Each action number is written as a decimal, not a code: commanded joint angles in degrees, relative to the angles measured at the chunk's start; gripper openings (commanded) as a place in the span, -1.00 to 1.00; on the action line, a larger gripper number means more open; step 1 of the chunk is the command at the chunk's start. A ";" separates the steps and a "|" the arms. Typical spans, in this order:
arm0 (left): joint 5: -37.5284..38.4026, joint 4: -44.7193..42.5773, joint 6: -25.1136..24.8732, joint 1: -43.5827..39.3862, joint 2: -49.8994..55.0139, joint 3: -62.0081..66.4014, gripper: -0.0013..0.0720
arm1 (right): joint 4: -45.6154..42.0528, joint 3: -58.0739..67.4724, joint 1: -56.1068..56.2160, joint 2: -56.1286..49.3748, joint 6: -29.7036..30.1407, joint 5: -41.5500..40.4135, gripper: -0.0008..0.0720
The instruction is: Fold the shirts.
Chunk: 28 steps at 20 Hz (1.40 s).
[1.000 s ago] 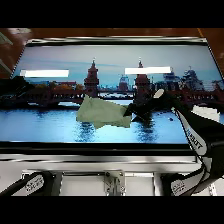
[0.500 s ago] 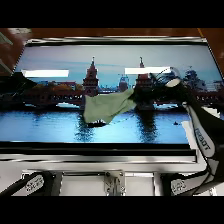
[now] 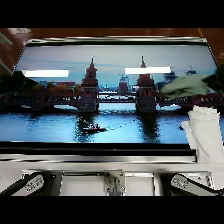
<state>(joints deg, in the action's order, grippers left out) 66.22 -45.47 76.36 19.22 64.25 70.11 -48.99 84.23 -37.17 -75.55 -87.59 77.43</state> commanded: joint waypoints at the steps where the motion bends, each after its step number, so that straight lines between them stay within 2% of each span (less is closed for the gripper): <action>1: 0.96 0.11 -0.24 0.04 -0.04 -0.02 -0.85 | -8.66 0.52 -12.41 2.21 -1.75 5.49 -0.81; 4: 0.92 0.11 -0.26 0.04 -0.04 -0.02 -0.85 | -15.08 0.52 -16.74 2.19 -1.53 11.10 -0.81; 10: 0.85 0.09 -0.92 0.04 -0.02 -0.02 -0.85 | -41.35 0.13 -16.94 2.32 0.00 26.25 -0.81; 12: 1.14 0.09 -0.92 0.04 -0.04 -0.02 -0.85 | -45.57 -3.63 -16.96 3.87 -0.46 25.33 -0.81; 14: 1.42 0.09 -0.94 0.04 -0.04 -0.02 -0.85 | -46.14 -12.26 -17.07 7.48 -1.11 22.29 -0.81; 16: 1.40 0.11 -0.92 0.04 -0.04 -0.02 -0.85 | -50.25 -22.25 -17.07 11.06 -2.84 17.55 -0.74; 17: 1.40 0.09 -0.92 0.04 -0.04 -0.02 -0.85 | -52.26 -26.23 -17.07 12.20 -5.60 14.75 -0.50; 18: 1.40 0.11 -0.92 0.04 -0.02 -0.02 -0.85 | -52.28 -29.27 -17.05 12.87 -7.34 12.50 0.50; 19: 1.38 0.09 -0.92 0.04 -0.02 -0.02 -0.85 | -50.75 -30.60 -17.05 12.90 -6.58 11.45 0.86; 22: 1.44 0.11 -0.92 0.00 -0.02 -0.02 -0.85 | -46.42 -28.22 -17.05 12.87 -5.25 10.88 0.86; 25: 2.47 -1.14 -3.28 -2.99 0.00 0.39 -0.86 | -37.92 -17.84 -17.00 13.05 0.44 9.64 0.86; 27: 2.95 -10.73 -1.70 -10.01 0.09 2.47 -0.87 | -27.02 -11.21 -16.35 14.25 1.29 4.20 0.86; 28: 3.45 -19.52 1.81 -15.26 0.42 4.11 -0.86 | -23.06 -9.79 -14.51 15.56 1.64 0.46 0.86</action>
<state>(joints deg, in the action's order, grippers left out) 68.66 -51.31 74.52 11.97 64.36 71.88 -85.36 67.99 -53.49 -61.80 -88.58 85.49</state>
